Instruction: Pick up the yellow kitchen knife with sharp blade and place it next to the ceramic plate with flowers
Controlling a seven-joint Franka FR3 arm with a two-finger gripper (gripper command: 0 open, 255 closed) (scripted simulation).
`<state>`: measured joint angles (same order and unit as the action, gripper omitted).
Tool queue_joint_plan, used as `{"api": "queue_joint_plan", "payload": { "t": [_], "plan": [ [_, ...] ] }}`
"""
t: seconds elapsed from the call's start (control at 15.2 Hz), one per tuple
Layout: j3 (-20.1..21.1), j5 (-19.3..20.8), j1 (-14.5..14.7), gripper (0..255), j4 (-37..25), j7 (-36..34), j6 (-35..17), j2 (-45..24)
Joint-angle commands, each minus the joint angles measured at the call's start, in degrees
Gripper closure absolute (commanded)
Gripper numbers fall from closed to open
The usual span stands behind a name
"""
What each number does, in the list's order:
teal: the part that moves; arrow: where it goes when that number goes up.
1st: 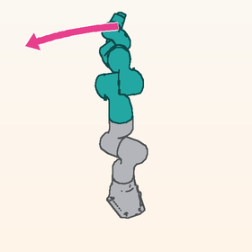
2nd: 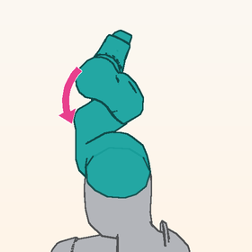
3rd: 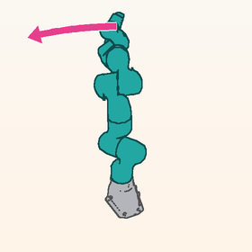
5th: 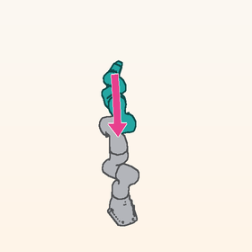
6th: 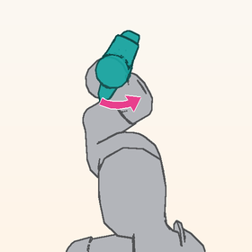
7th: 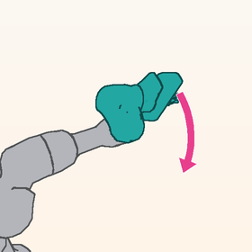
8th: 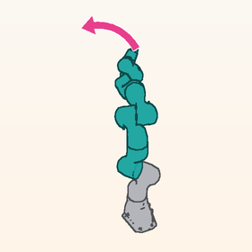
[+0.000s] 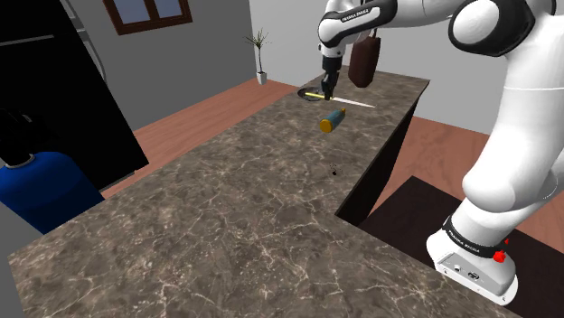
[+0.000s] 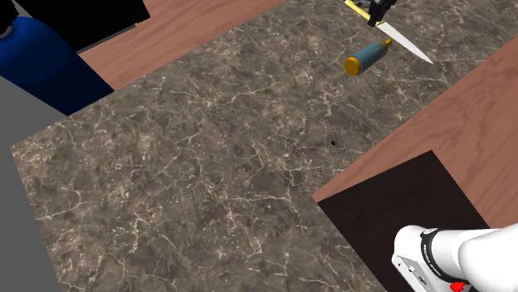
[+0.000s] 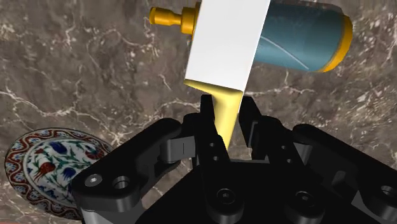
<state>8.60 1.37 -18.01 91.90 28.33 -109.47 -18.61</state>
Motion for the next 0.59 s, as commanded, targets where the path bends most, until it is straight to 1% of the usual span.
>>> {"api": "queue_joint_plan", "payload": {
  "t": [0.0, 0.2, 0.26, 0.53],
  "plan": [
    [-0.85, 0.20, -1.29, 255, -4.81, 2.27, 1.56, -3.30],
    [-1.82, 0.33, -3.03, 255, -11.29, 5.13, 3.86, -7.53],
    [-1.90, 0.34, -3.20, 255, -12.01, 5.41, 4.12, -7.99],
    [-1.94, 0.40, -3.24, 255, -9.61, 5.40, 1.28, -8.44]
  ]
}}
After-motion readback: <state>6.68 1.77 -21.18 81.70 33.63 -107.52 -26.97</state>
